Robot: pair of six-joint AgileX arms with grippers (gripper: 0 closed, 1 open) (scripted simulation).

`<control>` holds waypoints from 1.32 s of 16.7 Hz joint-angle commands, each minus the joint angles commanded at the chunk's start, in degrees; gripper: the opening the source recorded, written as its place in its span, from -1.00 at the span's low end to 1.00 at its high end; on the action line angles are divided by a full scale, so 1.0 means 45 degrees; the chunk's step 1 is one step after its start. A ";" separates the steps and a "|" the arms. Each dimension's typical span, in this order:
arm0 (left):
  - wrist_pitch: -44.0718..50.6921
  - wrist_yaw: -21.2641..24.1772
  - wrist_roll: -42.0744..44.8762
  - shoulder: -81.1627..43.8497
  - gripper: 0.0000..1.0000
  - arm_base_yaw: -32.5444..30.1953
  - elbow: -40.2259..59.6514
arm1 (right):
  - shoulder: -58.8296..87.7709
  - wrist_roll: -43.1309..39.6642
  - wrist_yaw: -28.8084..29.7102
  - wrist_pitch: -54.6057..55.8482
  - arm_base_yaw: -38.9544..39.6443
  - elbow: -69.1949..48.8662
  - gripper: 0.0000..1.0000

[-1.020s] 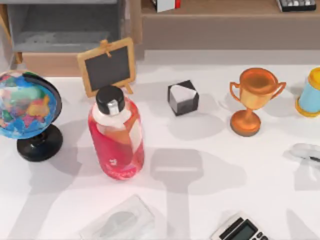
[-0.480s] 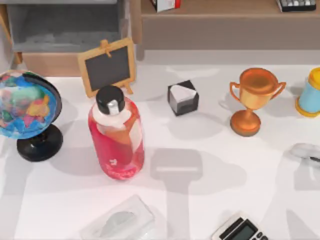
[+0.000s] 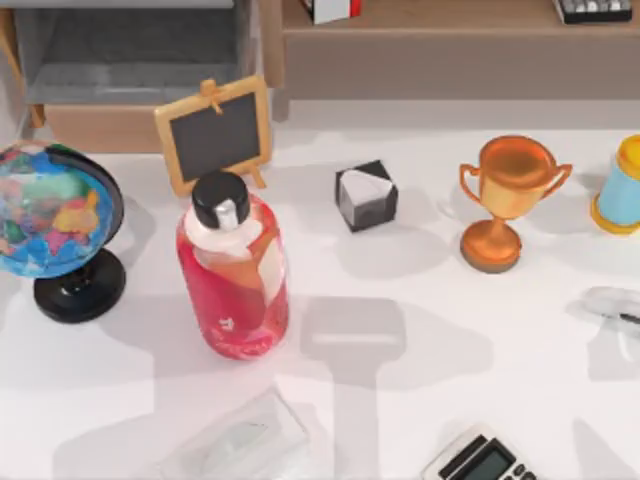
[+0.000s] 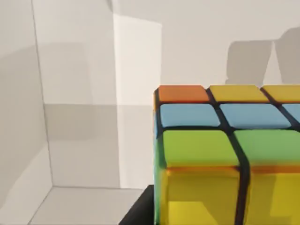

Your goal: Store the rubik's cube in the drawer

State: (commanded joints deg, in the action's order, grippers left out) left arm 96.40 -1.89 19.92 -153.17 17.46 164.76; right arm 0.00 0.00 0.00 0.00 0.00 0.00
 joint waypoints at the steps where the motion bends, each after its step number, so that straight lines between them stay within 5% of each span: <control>1: 0.0065 0.0233 0.0078 -0.0530 -1.00 0.0181 0.0126 | 0.0000 0.0000 0.0000 0.0000 0.0000 0.0000 1.00; 10: 0.0058 0.0626 0.0213 -0.1430 -1.00 0.0334 0.0335 | 0.0000 0.0000 0.0000 0.0000 0.0000 0.0000 1.00; 22: 0.0058 0.0626 0.0213 -0.1430 0.81 0.0334 0.0335 | 0.0000 0.0000 0.0000 0.0000 0.0000 0.0000 1.00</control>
State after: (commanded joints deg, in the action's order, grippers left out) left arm 96.66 0.93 20.88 -159.60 18.97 166.27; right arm 0.00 0.00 0.00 0.00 0.00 0.00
